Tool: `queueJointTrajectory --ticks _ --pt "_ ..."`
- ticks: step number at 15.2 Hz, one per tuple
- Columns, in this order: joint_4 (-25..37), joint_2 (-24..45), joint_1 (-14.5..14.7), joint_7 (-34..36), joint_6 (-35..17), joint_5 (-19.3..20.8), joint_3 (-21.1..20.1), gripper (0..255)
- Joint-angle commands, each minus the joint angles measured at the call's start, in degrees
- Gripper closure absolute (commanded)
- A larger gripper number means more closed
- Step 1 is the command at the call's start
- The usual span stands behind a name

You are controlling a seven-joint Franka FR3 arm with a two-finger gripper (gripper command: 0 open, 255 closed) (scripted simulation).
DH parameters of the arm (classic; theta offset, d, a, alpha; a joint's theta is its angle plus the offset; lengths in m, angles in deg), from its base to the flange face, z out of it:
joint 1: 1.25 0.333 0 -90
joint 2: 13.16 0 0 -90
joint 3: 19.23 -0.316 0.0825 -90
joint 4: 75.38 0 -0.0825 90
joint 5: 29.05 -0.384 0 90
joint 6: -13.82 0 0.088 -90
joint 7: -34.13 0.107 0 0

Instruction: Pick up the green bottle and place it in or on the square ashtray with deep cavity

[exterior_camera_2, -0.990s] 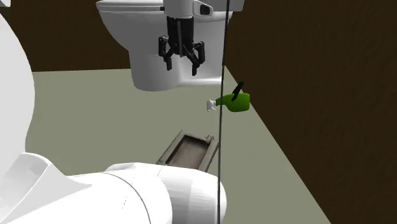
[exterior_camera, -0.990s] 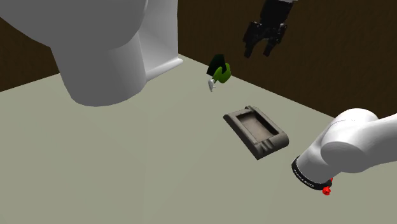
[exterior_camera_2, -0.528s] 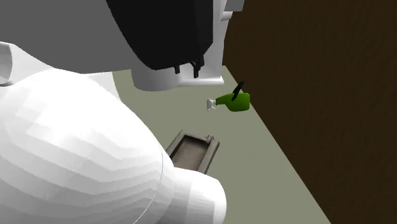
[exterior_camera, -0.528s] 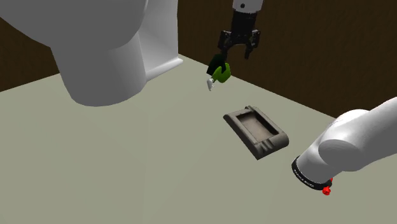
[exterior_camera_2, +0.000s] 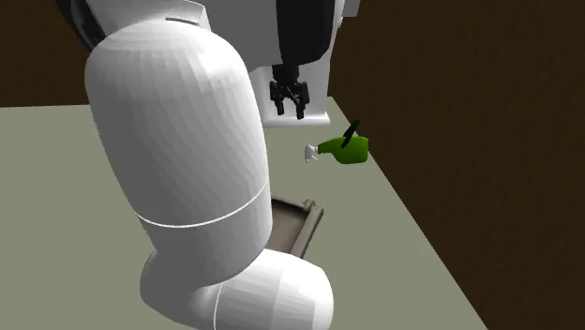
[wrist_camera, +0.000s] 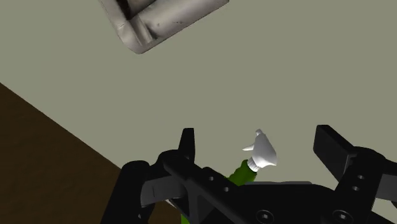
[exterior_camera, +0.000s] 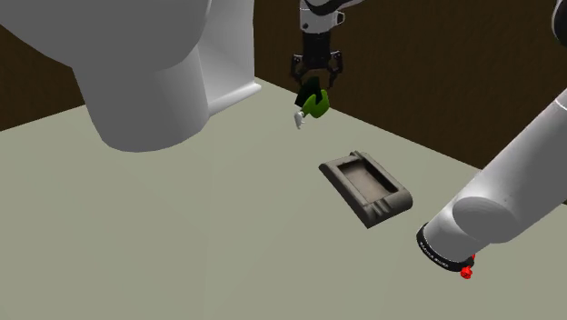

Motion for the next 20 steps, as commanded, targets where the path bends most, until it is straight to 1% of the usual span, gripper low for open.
queueJointTrajectory --ticks 1,6,11,14,17,18,20 --pt "3.60 5.00 -0.18 3.92 0.36 1.69 0.13 0" --pt "15.18 17.45 -0.19 11.56 3.77 5.05 1.92 0" --pt "28.98 30.14 -0.16 17.38 8.86 6.97 4.77 0" --pt "38.99 38.31 -0.42 20.07 12.90 7.48 6.73 0" --pt "51.75 47.76 -1.02 22.13 18.32 7.59 8.77 0" --pt "52.30 48.14 -1.05 22.19 18.56 7.59 8.84 0" --pt "48.52 46.74 -1.34 22.53 16.18 7.61 8.79 0"
